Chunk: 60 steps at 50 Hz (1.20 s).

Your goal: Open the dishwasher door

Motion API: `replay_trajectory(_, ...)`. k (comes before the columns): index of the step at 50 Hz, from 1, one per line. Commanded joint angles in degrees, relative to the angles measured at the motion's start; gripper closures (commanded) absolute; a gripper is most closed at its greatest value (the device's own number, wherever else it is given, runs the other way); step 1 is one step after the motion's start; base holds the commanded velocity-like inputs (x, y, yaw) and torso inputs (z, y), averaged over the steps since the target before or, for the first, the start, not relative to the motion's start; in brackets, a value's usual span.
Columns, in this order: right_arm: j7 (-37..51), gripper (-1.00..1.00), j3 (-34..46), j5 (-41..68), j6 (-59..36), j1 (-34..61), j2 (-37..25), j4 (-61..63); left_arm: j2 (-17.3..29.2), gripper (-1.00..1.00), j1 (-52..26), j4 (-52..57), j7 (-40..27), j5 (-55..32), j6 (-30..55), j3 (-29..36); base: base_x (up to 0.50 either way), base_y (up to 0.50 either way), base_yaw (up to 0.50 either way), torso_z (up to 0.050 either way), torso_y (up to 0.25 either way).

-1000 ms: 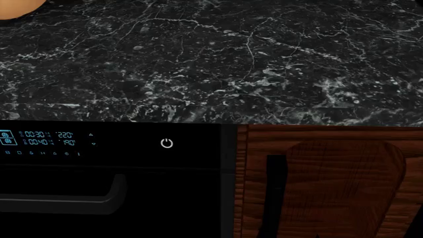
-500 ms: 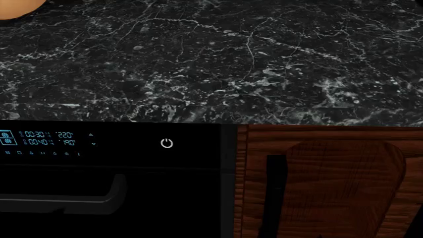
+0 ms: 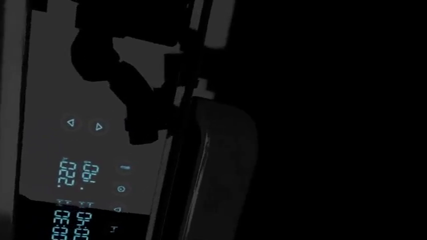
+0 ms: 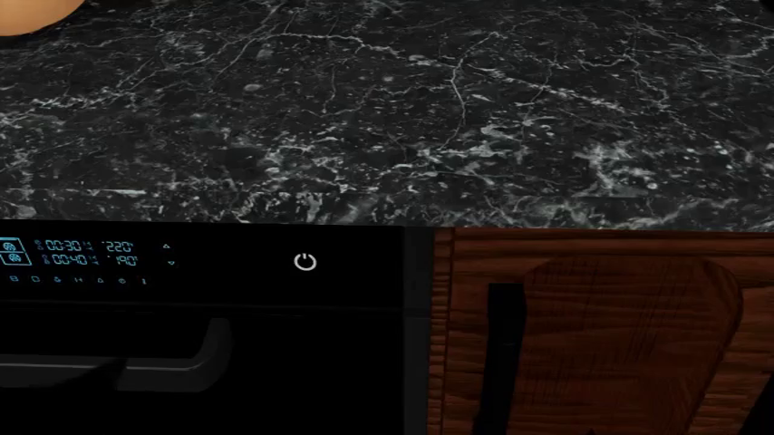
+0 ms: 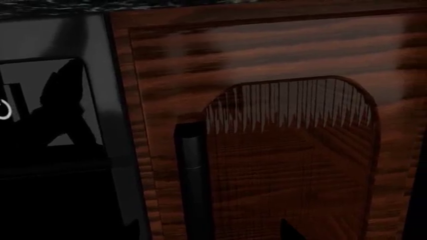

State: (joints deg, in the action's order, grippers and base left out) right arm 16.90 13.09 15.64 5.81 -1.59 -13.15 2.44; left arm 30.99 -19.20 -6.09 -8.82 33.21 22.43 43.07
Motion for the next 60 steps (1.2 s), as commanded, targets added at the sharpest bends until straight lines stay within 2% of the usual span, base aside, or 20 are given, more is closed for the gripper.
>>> replay_trajectory(1, 0.4, -1.00, 0.2, 0.2, 0.1, 0.1, -0.2, -0.1, -1.2, -1.00, -3.2, -5.4, 0.0, -0.2, -2.2, 1.0, 0.00, 0.00, 0.00, 0.000, 0.000)
replay_trajectory(32, 1.2, -1.00, 0.9, 0.6, 0.1, 0.2, -0.9, 0.0, -4.9, -1.00, -13.6, -23.8, -0.6, 1.4, -8.7, 5.1, 0.00, 0.00, 0.00, 0.000, 0.000)
replay_trajectory(50, 1.8, -1.00, 1.2, 0.9, -0.6, 0.8, -1.4, 0.6, -6.3, -1.00, -16.9, -29.1, -0.6, 1.6, -10.8, 6.2, 0.00, 0.00, 0.00, 0.000, 0.000)
replay_trajectory(51, 1.8, -1.00, 1.2, 0.9, -0.4, 0.8, -1.4, 0.4, -6.2, 1.00, -16.8, -28.8, -0.6, 1.6, -10.8, 6.2, 0.00, 0.00, 0.00, 0.000, 0.000)
replay_trajectory(60, 2.1, -1.00, 1.3, 1.1, -0.4, 0.4, -1.5, 0.8, -5.9, 1.00, -16.7, -28.5, -0.8, 1.8, -11.1, 6.4, 0.00, 0.00, 0.00, 0.000, 0.000)
